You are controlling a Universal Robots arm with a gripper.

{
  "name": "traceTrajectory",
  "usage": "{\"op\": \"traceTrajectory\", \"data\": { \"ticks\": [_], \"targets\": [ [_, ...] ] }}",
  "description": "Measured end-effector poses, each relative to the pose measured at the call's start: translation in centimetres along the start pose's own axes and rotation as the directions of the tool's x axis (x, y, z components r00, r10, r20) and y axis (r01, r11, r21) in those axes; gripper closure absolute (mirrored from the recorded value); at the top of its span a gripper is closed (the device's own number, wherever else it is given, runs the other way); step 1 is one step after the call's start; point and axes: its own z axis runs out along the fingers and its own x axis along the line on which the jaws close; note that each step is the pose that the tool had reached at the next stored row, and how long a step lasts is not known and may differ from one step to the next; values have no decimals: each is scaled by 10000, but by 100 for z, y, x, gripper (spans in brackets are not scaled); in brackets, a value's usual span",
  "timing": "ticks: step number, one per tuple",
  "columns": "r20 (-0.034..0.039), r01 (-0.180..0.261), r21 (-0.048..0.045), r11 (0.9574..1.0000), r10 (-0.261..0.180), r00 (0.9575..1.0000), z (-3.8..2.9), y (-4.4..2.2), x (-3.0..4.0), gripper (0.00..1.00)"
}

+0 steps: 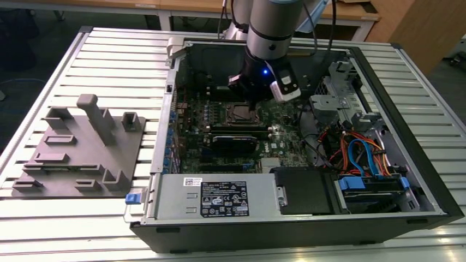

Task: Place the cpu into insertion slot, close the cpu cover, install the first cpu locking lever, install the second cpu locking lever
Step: 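Install the second cpu locking lever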

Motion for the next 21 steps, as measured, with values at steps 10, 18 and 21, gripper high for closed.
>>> {"op": "traceTrajectory", "data": {
  "ticks": [10, 18, 21],
  "targets": [
    [0, 0, 0, 10000, 0, 10000, -10, -104, -4, 90],
    [-33, -4, 2, 10000, 4, 10000, -41, -108, -4, 90],
    [-36, -3, 1, 10000, 3, 10000, -58, -107, -4, 90]
  ]
}}
